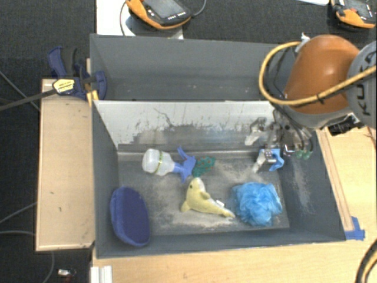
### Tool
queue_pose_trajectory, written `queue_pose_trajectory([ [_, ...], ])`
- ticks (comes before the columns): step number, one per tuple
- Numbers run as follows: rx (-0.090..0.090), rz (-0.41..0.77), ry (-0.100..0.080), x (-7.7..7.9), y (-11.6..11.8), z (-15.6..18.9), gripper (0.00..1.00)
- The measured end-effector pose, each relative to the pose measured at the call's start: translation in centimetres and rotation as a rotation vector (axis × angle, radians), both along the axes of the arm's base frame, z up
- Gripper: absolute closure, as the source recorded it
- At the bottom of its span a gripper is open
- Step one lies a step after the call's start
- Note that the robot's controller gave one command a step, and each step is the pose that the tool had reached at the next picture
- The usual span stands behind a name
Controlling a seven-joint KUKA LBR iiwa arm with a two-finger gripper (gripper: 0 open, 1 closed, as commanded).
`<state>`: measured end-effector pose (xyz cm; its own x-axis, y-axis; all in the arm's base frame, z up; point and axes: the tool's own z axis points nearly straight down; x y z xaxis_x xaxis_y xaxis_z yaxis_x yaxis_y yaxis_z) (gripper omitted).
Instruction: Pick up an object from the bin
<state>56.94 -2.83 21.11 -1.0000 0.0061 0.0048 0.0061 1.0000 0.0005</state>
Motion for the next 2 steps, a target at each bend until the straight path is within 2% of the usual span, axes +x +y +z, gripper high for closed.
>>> queue_pose_trajectory([
  [1,-0.001,0.001,-0.008,0.1,0.0,0.5,0.0],
  [2,0.0,-0.075,-0.012,-1.0,-1.5,-4.3,0.0],
])
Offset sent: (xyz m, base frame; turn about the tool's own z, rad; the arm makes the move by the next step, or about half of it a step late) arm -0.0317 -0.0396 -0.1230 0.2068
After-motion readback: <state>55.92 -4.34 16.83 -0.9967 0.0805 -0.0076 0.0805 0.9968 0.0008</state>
